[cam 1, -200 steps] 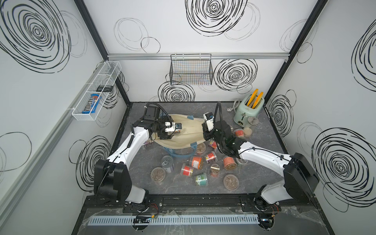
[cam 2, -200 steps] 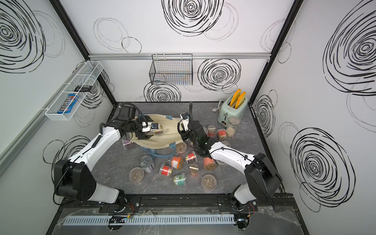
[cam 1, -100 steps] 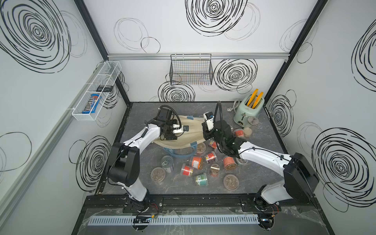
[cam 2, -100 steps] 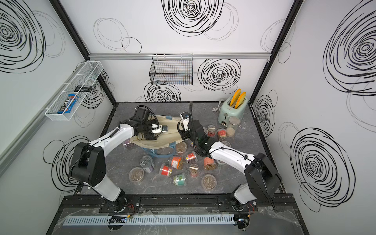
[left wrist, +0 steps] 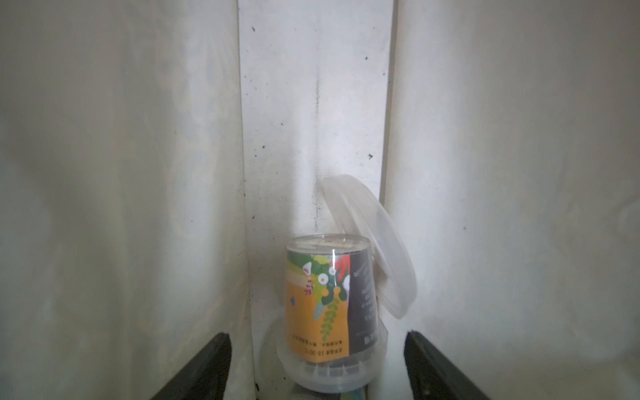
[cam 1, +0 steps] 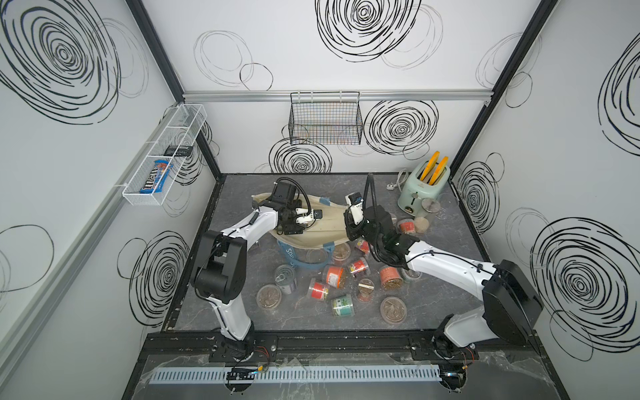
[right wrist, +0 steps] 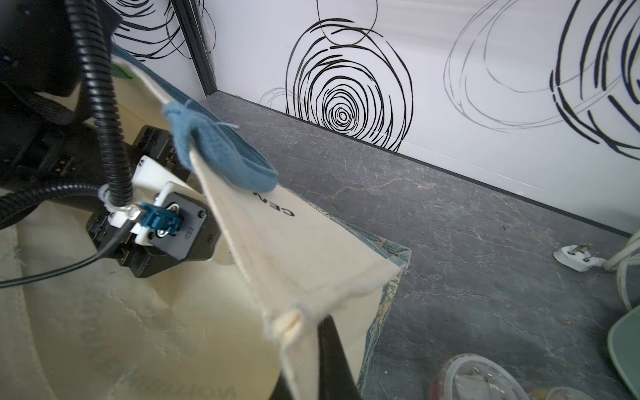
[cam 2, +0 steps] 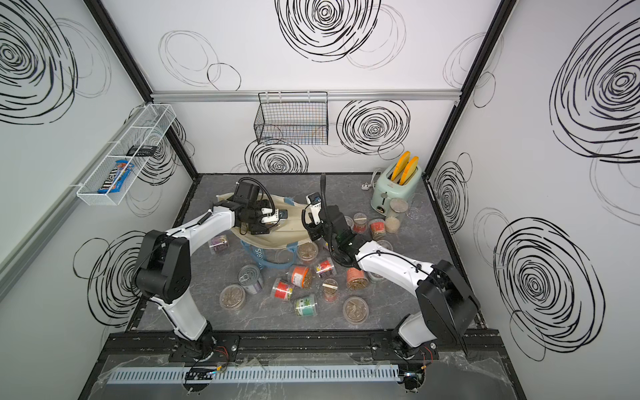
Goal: Take out the seed jars from the canvas bag
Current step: Pick up the seed jar from the canvas bag.
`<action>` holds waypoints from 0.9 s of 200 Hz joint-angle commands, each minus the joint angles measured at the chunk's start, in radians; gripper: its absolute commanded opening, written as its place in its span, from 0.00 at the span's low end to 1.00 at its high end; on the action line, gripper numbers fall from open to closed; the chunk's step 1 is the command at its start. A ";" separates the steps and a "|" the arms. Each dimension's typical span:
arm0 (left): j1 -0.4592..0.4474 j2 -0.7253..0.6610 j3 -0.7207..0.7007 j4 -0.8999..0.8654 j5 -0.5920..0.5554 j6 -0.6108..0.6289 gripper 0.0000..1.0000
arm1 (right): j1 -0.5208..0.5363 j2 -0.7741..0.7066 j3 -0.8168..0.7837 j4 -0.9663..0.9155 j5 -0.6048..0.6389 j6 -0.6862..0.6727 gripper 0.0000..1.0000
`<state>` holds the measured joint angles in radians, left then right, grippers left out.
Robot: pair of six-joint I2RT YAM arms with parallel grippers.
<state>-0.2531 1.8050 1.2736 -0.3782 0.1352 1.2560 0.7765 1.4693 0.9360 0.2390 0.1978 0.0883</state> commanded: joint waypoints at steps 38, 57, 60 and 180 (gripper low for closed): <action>0.018 0.080 0.047 -0.042 0.039 0.045 0.84 | -0.003 -0.011 0.057 0.065 0.014 -0.005 0.04; 0.014 0.083 0.033 -0.027 0.046 0.064 0.85 | -0.014 0.000 0.071 0.046 0.018 0.021 0.04; 0.014 0.085 0.032 -0.023 0.043 0.063 0.85 | -0.016 0.001 0.074 0.043 0.017 0.027 0.04; 0.001 0.231 0.178 -0.241 0.010 0.108 0.91 | -0.098 0.041 0.155 -0.015 -0.123 0.123 0.06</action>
<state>-0.2581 1.9793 1.4387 -0.4629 0.1387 1.3067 0.6846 1.5105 1.0187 0.1612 0.0914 0.1917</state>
